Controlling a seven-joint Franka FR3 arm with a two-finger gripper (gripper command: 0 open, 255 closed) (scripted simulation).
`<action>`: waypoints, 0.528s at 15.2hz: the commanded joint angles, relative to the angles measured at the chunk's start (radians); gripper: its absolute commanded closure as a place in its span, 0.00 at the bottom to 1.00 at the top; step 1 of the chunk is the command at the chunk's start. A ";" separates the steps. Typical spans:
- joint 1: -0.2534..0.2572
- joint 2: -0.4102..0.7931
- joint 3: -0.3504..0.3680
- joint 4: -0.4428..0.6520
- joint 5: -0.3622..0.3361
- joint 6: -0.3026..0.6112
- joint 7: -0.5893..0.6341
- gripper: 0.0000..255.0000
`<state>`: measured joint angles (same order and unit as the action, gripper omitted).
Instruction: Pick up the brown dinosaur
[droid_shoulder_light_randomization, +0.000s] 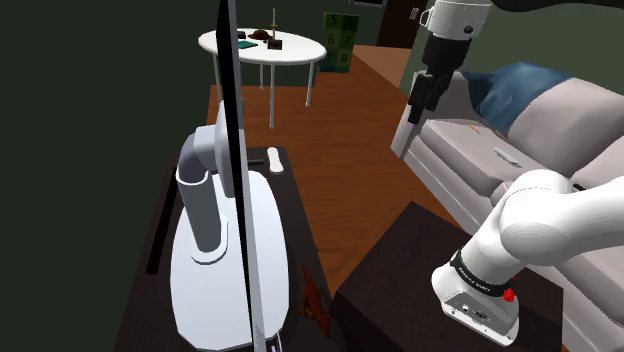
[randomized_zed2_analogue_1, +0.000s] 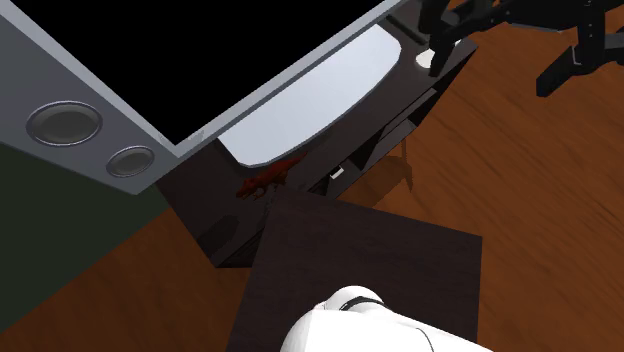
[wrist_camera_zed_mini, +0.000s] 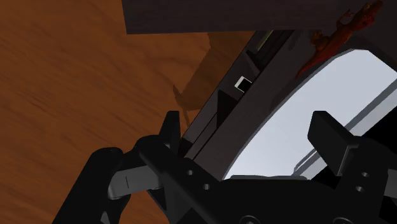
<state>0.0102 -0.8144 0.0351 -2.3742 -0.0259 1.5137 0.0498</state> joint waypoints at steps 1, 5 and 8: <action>0.000 0.000 0.000 0.000 0.000 0.000 0.000 0.00; 0.014 -0.027 0.033 -0.136 0.048 0.109 0.055 0.00; 0.029 -0.033 0.062 -0.228 0.088 0.197 0.095 0.00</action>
<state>0.0334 -0.8481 0.0862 -2.5706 0.0473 1.6770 0.1301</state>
